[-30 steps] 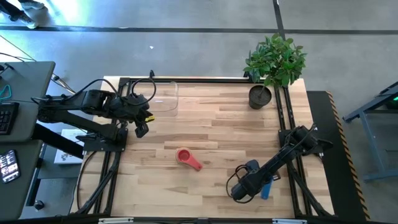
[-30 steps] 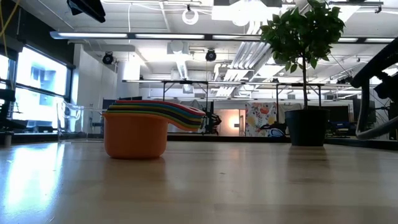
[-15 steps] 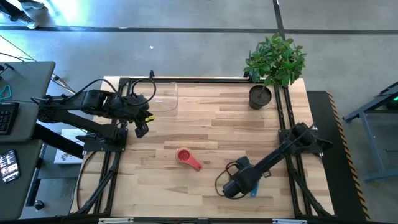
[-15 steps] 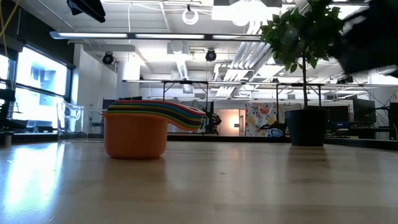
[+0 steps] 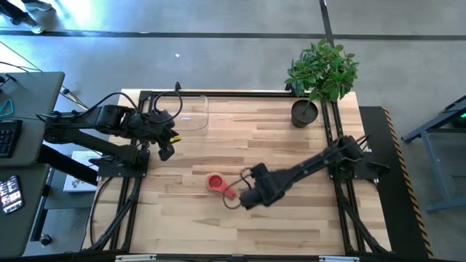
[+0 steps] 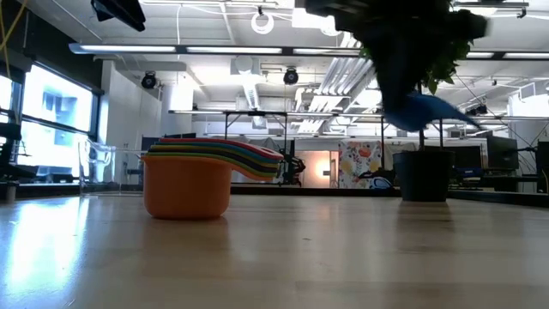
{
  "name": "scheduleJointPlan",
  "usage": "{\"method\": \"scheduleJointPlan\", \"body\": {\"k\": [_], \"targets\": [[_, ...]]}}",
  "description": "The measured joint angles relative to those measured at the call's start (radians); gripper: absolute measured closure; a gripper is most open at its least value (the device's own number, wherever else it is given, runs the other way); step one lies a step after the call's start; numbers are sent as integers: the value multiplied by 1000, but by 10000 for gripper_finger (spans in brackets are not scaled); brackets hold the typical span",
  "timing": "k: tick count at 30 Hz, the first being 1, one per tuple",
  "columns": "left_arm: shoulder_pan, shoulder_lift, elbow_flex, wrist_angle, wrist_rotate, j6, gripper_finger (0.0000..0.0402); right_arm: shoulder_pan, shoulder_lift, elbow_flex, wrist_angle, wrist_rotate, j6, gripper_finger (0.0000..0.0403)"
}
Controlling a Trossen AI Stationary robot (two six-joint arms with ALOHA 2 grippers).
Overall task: Nest measuring cups in basket
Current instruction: Stack the blue measuring cup on top of the red measuring cup
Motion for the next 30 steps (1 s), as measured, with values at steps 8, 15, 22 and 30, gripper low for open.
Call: {"method": "scheduleJointPlan", "body": {"k": [8,15,22,30], "targets": [[0,0,0,-13,68,-87,316,-133,-1,112,36,56,-301,402],[0,0,0,-74,152,-183,316,-235,-1,208,192,75,-558,402],[0,0,0,-168,169,-217,316,-291,-1,267,420,21,-767,402],[0,0,0,-186,158,-216,316,-302,1,286,597,-120,-854,402]]}}
